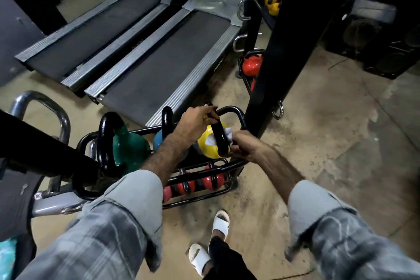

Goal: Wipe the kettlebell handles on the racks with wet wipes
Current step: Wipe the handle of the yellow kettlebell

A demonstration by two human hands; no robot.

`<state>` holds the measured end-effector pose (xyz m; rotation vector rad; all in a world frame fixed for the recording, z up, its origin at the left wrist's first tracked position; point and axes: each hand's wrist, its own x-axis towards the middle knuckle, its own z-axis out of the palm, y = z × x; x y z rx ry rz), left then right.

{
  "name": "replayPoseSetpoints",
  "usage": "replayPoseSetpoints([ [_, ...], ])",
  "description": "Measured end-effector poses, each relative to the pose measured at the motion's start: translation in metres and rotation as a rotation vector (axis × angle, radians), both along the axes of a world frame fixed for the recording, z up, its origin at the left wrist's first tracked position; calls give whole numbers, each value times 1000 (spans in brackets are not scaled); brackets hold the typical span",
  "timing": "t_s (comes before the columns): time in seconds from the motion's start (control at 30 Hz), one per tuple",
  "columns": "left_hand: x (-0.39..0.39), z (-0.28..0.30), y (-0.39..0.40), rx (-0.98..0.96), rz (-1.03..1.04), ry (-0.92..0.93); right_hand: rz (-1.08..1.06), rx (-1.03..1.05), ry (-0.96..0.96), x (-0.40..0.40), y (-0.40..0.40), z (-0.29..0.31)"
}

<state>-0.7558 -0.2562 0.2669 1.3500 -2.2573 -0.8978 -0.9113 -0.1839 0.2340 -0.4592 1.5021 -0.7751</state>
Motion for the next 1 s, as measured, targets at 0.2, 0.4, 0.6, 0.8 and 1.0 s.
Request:
replayPoseSetpoints([
  [0.2, 1, -2, 0, -6, 3, 21, -96, -60, 50, 11, -18, 9],
  [0.4, 3, -4, -4, -55, -8, -39, -75, -409, 618, 14, 37, -1],
  [0.6, 5, 3, -13, -148, -11, -94, -83, -807, 805, 28, 28, 10],
  [0.8, 4, 7, -26, -119, -20, -131, -32, -845, 813, 27, 16, 14],
  [1.0, 2, -19, 12, 20, 145, 256, -14, -780, 806, 18, 27, 14],
])
